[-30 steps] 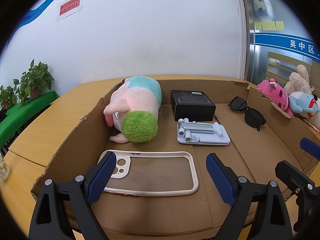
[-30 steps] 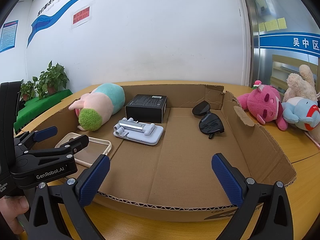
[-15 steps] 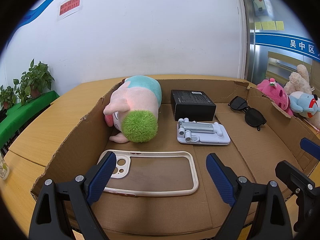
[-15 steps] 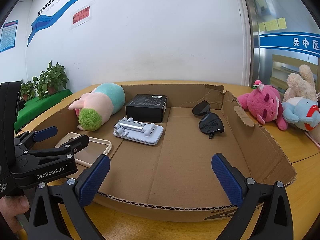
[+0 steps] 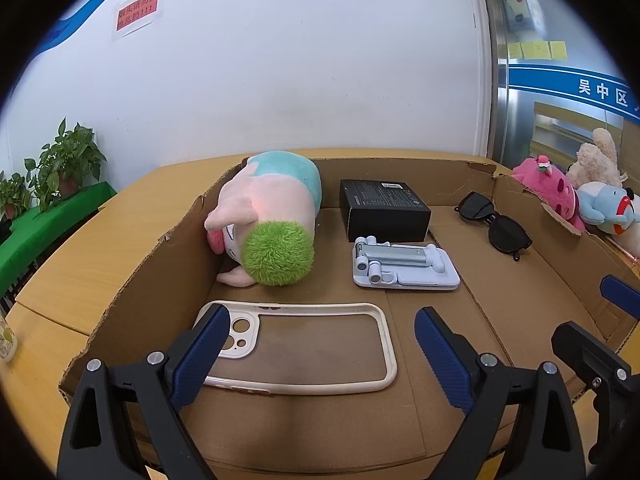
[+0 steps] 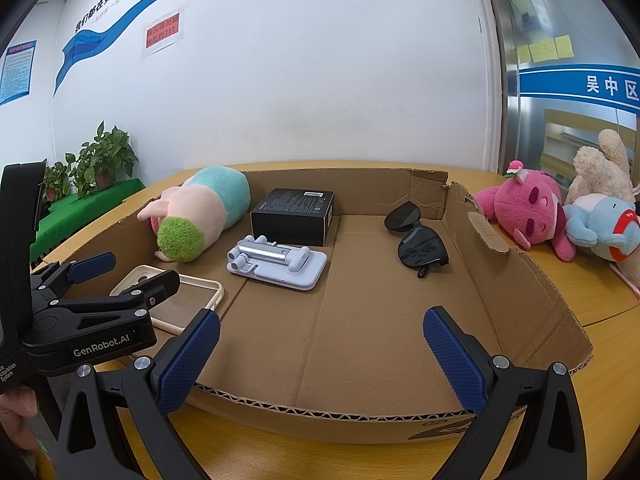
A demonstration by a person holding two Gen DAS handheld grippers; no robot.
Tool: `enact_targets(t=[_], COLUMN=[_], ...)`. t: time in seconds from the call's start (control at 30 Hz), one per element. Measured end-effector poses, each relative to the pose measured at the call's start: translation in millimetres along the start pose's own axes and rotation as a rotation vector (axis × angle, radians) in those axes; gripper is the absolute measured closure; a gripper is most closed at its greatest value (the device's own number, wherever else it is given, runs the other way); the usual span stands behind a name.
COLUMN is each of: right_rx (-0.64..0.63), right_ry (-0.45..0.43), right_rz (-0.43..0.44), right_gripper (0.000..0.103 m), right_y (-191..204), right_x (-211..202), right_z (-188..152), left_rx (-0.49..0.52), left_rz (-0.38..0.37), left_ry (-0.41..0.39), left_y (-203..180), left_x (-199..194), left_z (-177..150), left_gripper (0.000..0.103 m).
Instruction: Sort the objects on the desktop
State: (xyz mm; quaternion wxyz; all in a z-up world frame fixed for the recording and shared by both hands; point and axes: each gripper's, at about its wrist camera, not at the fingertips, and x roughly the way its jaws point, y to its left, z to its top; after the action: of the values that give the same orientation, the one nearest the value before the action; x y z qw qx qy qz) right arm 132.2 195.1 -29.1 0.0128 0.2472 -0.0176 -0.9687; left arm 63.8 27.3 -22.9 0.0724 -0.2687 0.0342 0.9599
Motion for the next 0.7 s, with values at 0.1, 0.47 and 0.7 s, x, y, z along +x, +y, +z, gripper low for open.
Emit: enact_targets(t=[0.1,0.47,0.7], right_rx=[-0.001,-0.003,-0.003], right_ry=[0.002,0.007,0.007], right_rz=[-0.001,-0.002,-0.003], right_gripper=[0.0,0.0,0.0], right_y=[0.5,0.8,1.0], right_x=[0.7,1.3,1.3], right_z=[0.1,-1.4,-1.3], left_rx=[-0.001,-0.006,-0.006], left_rz=[-0.001,0.002,0.001], left_ry=[0.005,0.027,0.028], left_y=[0.0,-0.2,0.1], left_x=[1.1,5.3,5.4], left_z=[0.1,-0.6,0.0], left_gripper=[0.009,0.002,0.002])
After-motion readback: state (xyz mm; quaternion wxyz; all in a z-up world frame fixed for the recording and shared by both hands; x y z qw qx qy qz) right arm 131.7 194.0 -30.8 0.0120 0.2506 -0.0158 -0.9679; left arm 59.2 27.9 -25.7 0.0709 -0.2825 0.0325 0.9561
